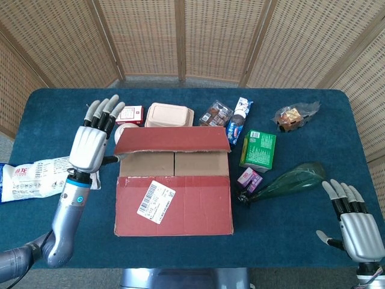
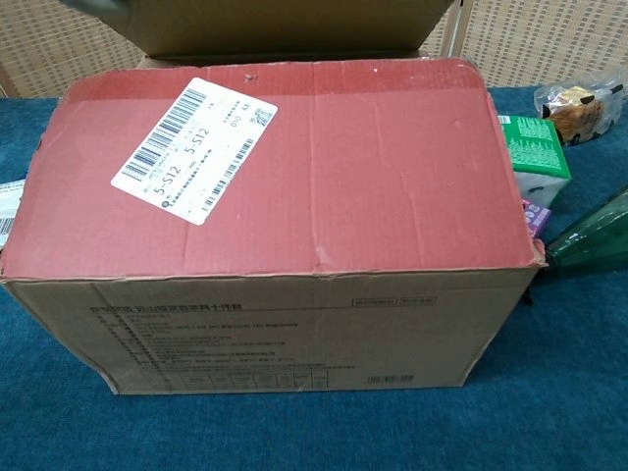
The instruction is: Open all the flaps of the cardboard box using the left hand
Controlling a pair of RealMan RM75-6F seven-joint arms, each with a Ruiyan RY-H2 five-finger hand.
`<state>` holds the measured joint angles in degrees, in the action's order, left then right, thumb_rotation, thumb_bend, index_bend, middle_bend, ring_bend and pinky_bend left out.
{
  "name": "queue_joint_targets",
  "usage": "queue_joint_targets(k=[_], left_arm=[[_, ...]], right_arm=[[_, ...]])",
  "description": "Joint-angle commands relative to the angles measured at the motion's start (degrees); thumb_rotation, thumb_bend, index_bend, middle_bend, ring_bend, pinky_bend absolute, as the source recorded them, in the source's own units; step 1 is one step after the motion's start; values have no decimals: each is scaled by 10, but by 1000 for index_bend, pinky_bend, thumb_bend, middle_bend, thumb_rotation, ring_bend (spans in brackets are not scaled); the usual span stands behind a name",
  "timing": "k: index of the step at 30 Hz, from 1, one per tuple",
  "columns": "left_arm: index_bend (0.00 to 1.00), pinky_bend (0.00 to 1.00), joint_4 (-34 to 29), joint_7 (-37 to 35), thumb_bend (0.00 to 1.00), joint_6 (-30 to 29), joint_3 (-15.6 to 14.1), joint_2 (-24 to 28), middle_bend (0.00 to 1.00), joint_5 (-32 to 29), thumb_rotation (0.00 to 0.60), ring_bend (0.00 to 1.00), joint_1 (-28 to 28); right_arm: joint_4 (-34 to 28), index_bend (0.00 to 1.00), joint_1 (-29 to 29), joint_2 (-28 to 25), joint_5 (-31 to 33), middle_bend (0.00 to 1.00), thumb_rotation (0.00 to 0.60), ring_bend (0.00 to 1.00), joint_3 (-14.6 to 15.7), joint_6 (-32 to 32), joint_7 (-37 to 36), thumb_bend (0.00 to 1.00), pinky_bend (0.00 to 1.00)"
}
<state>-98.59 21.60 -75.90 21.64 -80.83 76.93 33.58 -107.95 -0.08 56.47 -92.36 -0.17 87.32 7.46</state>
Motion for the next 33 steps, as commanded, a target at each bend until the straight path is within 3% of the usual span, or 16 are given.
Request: queue_joint_targets(k=[1,8,11,17,19,27,33], left_arm=[[0,0,6,24,14,10,25,4,0,-20,600,0,24],[0,0,57,50,15,55,65,-6,0,-73,600,0,84],[0,0,110,55,15,91,82,-22,0,-96,600,0,132],[0,3,179,50,15,122,81,-53,0,-113,600,0,178],[0,7,227,59,16,143,79,-73,0,-124,600,0,207],[0,10,326,81,18,156,86,-110,0,-148,600,0,266],[0,14,334,100,19,156,86,-102,0,-169,600,0,281]], right_arm=[[1,0,4,1,5,0,600,0,1,-9,-1,0,0],[3,0,9,6,17,0,600,0,-1,-21,6,0,0],[5,0,11,8,28,0,600,0,-5,-25,8,0,0],[7,0,15,8,40,0,600,0,-10,-30,3,0,0],[9,0,17,6,49,0,600,0,-14,-33,-6,0,0],[11,0,21,1,61,0,600,0,-21,-36,-20,0,0],[9,0,23,0,62,0,600,0,-22,-36,-23,0,0]])
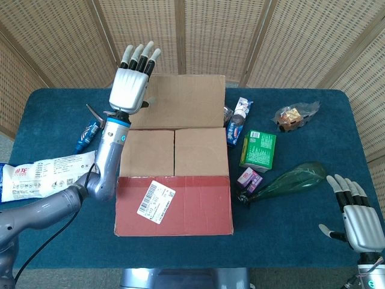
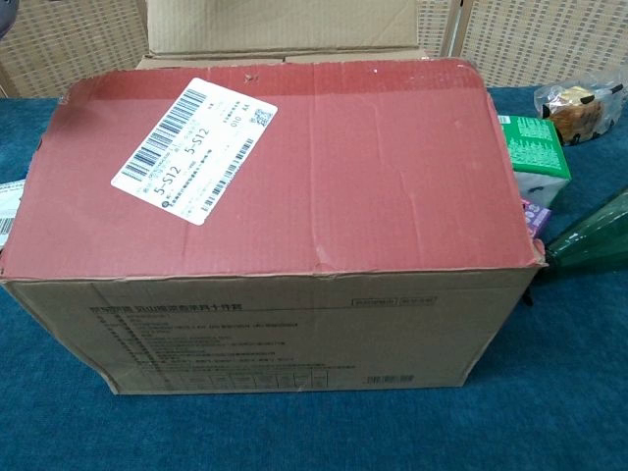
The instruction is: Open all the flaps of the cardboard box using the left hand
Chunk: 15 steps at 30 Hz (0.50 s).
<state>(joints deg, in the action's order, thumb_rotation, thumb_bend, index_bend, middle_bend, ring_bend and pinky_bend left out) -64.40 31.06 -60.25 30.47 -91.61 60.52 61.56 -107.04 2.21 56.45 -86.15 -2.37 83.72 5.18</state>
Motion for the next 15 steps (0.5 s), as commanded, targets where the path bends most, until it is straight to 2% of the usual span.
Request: queue_joint_targets(k=[1,4,6,10,13,15], left_arm=[[0,14,-19,5,18,-1,-6,12,0,-5,600,0,-2],[0,17,-64,-6,18,10,-12,37,0,-18,600,0,-17],[2,44,-118,-1,19,34,-20,73,0,-46,600,0,-34],[42,156,-215,33,18,68,-27,144,0,-142,600,0,-58],[98,160,-267,52,18,89,-44,195,0,-201,600,0,-70],[109,156,-289,45,18,103,-54,222,0,-215,600,0,-77]], right_arm=[[-1,0,0,0,-1,0,600,0,1,0,1,0,0],[-2,0,0,0,-2,0,600,0,2,0,2,0,0],[-2,0,1,0,-3,0,600,0,3,0,2,0,0],[-4,0,1,0,-8,0,600,0,5,0,4,0,0],[-4,0,2,2,-12,0,600,0,6,0,8,0,0],[-4,0,2,3,-14,0,600,0,6,0,9,0,0]])
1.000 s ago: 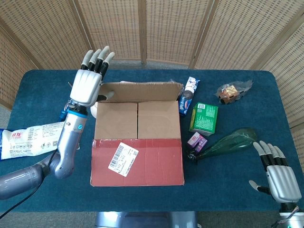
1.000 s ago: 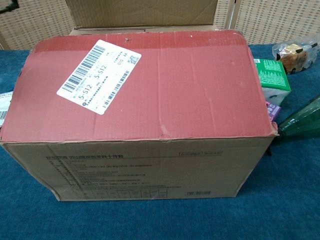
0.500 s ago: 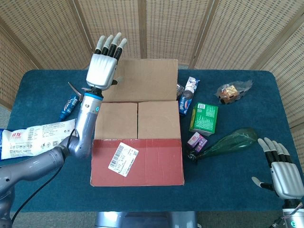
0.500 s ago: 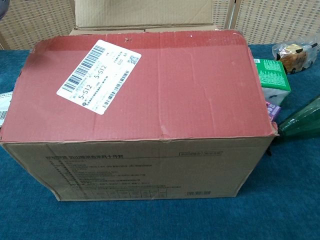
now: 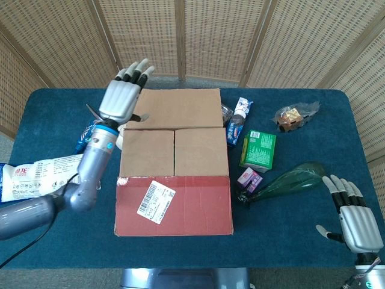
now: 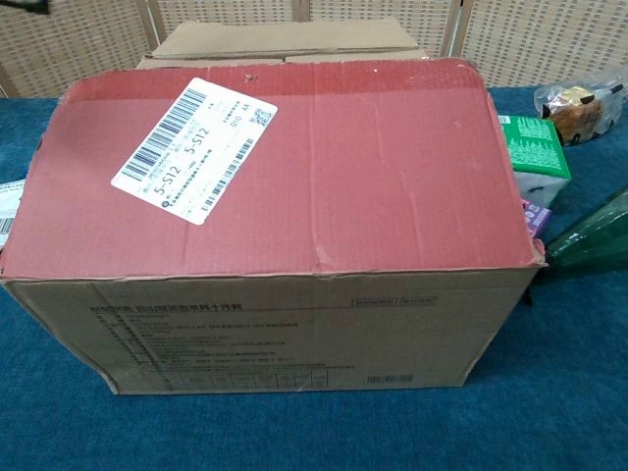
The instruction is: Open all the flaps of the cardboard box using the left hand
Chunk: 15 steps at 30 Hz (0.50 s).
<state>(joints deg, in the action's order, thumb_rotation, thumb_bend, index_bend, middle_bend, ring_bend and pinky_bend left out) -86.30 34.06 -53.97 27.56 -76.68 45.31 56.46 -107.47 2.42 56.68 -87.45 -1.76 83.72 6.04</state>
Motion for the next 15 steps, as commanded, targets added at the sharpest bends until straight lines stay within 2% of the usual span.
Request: queue_joint_targets(k=[1,5,8,15], left_arm=[[113,154,-80,3,18,52,-31,87,0,-64,600,0,-32],[133,152,-110,-62,16,102,-48,134,14,-31,600,0,-60],[153,207,-132,-131,16,132,-50,161,54,11,600,47,-86],[179,236,-164,-289,15,156,-53,183,82,134,600,109,-141]], right_arm=[[0,0,1,1,-1,0,600,0,0,0,2,0,0],[1,0,2,4,0,0,600,0,0,-1,6,0,0],[2,0,3,7,1,0,600,0,0,-2,12,0,0],[3,0,5,15,4,0,600,0,2,-6,29,0,0]])
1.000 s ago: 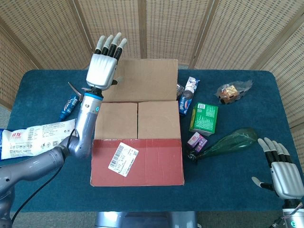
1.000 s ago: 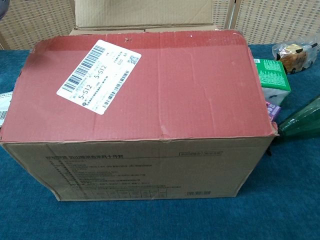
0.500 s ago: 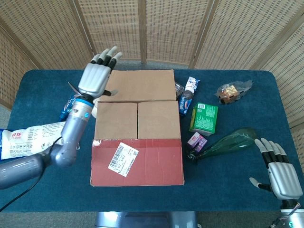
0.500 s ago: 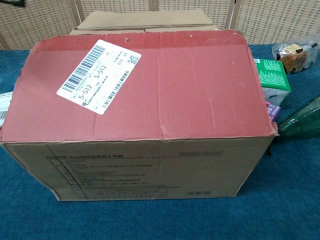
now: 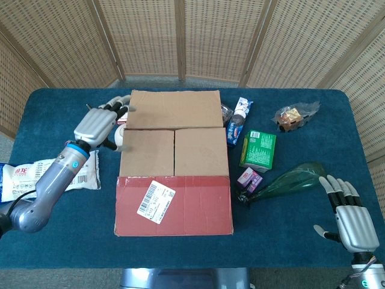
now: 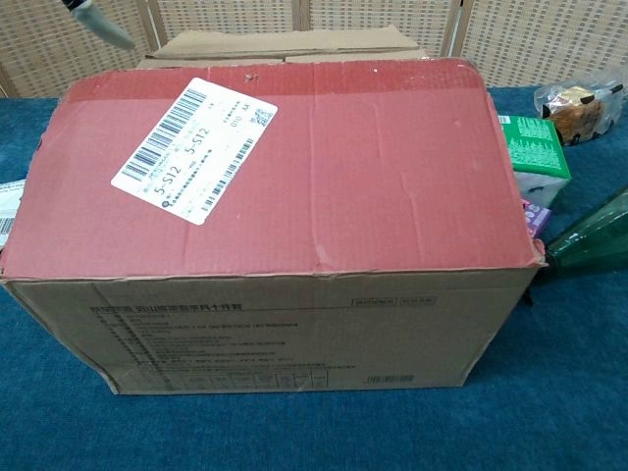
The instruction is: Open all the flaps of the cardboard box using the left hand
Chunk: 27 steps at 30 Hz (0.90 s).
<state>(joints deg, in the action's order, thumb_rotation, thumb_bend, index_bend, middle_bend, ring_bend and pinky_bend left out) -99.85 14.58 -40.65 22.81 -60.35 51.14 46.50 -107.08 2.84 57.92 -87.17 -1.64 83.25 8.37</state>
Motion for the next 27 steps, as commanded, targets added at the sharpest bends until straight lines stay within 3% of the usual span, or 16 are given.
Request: queue_joint_targets(k=[1,9,19,24,27], left_arm=[[180,240,-32,-125,16,24,-6,20,86,98,600,114,-50],[183,346,-59,-356,5,60,-7,35,114,222,600,170,-83],[158,318,-71,-583,0,79,-5,62,111,319,600,174,-84],[141,318,-61,-677,0,80,-25,76,107,375,600,168,-73],[131,320,-72,-786,0,74,-43,83,102,407,600,169,-62]], right_arm=[[-1,0,1,4,2,0,600,0,1,-2,10,0,0],[-3,0,1,10,4,0,600,0,2,-2,23,0,0],[-3,0,1,10,4,0,600,0,3,-1,24,0,0],[-4,0,1,9,2,0,600,0,3,1,22,0,0],[-5,0,0,8,0,0,600,0,3,4,21,0,0]])
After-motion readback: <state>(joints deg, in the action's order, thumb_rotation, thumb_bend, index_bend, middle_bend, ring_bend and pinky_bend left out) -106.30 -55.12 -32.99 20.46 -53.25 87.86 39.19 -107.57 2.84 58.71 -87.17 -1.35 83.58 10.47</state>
